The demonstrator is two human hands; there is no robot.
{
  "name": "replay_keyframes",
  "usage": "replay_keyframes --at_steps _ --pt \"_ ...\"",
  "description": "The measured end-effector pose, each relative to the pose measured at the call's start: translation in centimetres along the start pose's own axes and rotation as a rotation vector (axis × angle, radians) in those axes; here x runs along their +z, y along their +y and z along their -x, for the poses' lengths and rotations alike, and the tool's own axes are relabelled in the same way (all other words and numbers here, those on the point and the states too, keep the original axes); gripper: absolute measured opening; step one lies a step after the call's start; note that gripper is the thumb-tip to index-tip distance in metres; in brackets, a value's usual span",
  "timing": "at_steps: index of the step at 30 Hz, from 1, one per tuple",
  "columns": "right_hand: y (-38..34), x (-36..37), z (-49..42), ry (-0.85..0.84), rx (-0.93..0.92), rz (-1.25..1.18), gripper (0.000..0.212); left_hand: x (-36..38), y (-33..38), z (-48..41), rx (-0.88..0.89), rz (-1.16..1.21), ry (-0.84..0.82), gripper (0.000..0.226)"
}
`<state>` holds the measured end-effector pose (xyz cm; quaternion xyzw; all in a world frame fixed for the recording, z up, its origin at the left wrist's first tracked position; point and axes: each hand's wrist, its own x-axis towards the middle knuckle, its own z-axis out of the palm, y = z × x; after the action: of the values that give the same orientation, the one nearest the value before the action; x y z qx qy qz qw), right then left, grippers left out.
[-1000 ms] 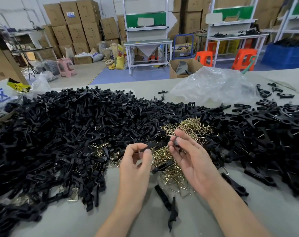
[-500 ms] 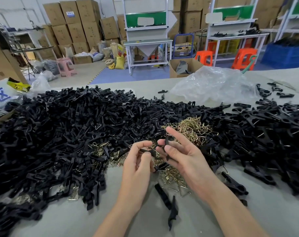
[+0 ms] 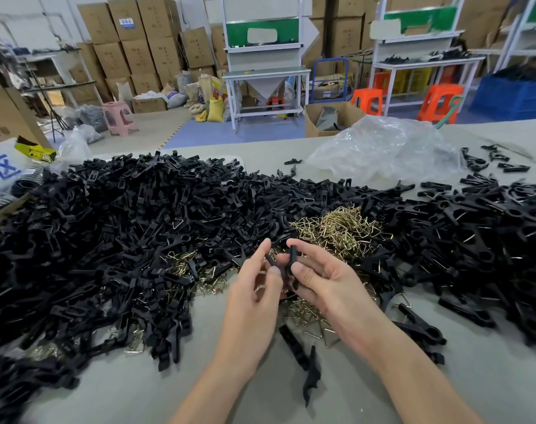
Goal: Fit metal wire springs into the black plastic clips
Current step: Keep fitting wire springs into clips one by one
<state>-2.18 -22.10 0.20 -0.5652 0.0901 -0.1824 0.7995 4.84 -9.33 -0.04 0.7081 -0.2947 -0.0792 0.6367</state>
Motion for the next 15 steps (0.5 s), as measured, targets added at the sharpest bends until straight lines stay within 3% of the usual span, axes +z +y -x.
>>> replay_keyframes --at_steps 15 --pt "0.03 0.3 0.03 0.037 -0.01 0.029 0.038 -0.09 0.0 -0.11 0.011 0.001 0.015 0.035"
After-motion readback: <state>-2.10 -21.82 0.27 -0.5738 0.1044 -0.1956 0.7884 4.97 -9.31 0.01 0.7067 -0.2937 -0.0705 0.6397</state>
